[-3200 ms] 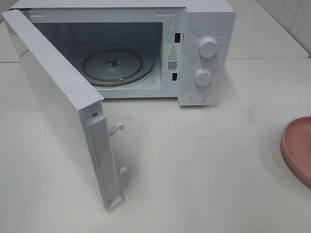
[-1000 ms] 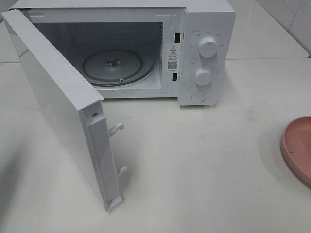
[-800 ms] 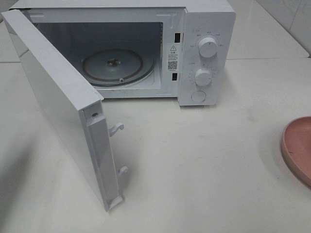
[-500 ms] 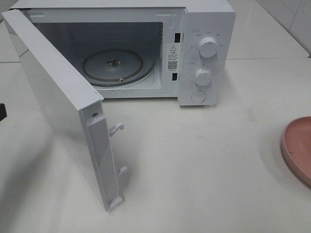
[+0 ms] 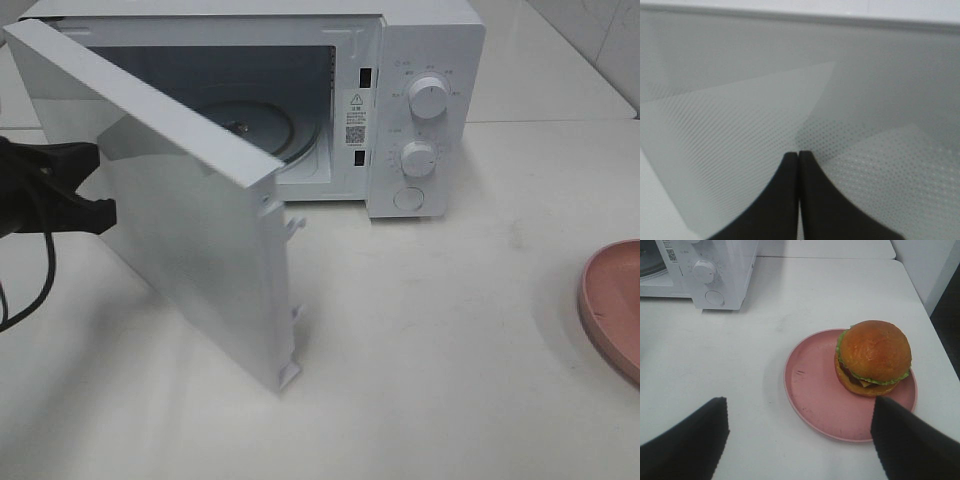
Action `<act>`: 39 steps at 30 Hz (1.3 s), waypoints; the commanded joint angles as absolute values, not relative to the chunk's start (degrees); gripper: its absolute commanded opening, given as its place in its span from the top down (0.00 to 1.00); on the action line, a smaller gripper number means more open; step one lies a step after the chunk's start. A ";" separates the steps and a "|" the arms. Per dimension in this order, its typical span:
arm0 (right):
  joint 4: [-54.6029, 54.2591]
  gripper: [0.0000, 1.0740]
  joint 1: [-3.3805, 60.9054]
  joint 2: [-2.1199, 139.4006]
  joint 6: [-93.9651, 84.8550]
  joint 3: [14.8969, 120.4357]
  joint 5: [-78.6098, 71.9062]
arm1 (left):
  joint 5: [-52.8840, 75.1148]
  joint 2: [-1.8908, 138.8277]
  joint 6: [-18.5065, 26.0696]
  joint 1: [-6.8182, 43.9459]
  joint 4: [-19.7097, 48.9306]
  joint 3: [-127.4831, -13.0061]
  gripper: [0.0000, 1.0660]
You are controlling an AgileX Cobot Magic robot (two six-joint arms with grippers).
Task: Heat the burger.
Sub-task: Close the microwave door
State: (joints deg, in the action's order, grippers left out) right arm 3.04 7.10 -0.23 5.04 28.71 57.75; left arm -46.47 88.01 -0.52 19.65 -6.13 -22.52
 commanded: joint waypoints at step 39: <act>2.98 0.29 6.88 -2.06 4.30 28.53 56.95 | -42.51 112.47 7.73 36.04 22.12 -59.87 1.00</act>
State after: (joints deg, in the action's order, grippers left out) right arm 2.98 7.10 -0.23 5.04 28.71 57.75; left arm -38.90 111.84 6.99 37.07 16.62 -57.30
